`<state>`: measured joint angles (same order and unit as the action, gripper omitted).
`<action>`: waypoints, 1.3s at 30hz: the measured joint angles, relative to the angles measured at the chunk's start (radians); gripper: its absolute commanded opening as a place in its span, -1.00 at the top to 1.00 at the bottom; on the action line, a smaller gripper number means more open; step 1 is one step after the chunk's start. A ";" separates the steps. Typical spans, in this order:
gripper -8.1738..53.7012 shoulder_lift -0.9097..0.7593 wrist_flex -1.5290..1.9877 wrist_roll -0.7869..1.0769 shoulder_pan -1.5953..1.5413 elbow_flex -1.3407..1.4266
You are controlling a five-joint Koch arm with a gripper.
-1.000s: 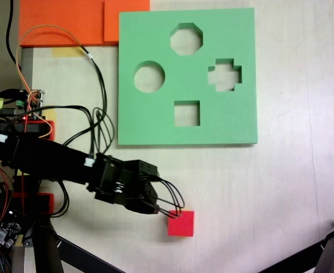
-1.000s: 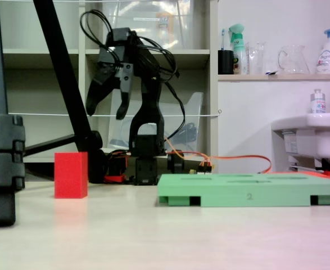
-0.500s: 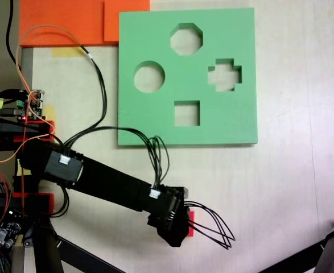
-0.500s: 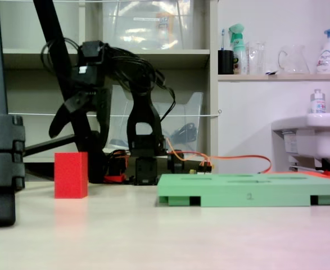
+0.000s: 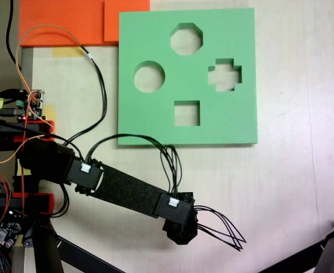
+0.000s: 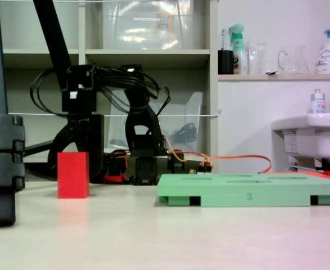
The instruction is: Put the square block into the corresponding hole
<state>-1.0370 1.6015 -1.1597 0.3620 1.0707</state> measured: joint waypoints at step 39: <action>0.19 -0.190 0.156 -0.905 -0.735 -0.141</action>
<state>-1.2272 1.7579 -2.0647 -0.3728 0.9296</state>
